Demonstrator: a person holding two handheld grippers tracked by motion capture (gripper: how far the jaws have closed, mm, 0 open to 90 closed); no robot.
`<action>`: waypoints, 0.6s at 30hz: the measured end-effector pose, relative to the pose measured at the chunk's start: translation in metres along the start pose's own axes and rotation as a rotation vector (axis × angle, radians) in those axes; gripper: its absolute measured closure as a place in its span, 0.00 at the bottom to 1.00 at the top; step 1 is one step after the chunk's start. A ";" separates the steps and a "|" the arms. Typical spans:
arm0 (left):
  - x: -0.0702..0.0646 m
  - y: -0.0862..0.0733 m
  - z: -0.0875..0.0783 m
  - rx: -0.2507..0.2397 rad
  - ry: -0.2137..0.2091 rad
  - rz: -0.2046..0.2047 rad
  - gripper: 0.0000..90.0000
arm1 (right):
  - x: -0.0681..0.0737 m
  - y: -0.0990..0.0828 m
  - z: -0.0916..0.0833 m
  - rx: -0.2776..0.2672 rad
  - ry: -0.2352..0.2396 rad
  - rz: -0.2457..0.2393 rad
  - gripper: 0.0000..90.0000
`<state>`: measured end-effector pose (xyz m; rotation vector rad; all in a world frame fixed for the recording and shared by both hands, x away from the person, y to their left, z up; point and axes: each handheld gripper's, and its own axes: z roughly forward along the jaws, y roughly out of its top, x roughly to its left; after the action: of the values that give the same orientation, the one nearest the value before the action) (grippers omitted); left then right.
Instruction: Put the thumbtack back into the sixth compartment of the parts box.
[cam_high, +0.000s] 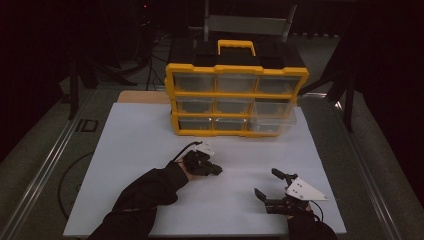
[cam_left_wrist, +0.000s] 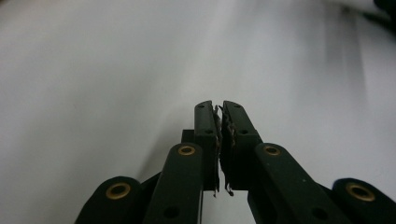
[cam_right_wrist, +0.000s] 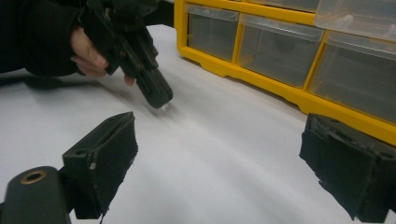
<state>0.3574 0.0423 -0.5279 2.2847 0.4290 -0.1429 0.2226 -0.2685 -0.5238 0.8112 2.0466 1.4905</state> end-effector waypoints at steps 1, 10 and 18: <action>-0.001 0.003 -0.002 -0.005 0.005 0.003 0.96 | 0.000 0.000 0.000 0.000 0.000 0.001 0.12; -0.001 0.026 -0.019 -0.035 -0.007 0.032 0.96 | 0.000 0.000 0.000 -0.001 0.001 0.001 0.12; -0.004 0.053 -0.034 -0.058 -0.007 0.073 0.96 | 0.000 0.000 0.000 0.000 0.000 0.001 0.12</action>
<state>0.3710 0.0327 -0.4668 2.2392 0.3409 -0.1001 0.2226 -0.2686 -0.5238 0.8125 2.0466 1.4904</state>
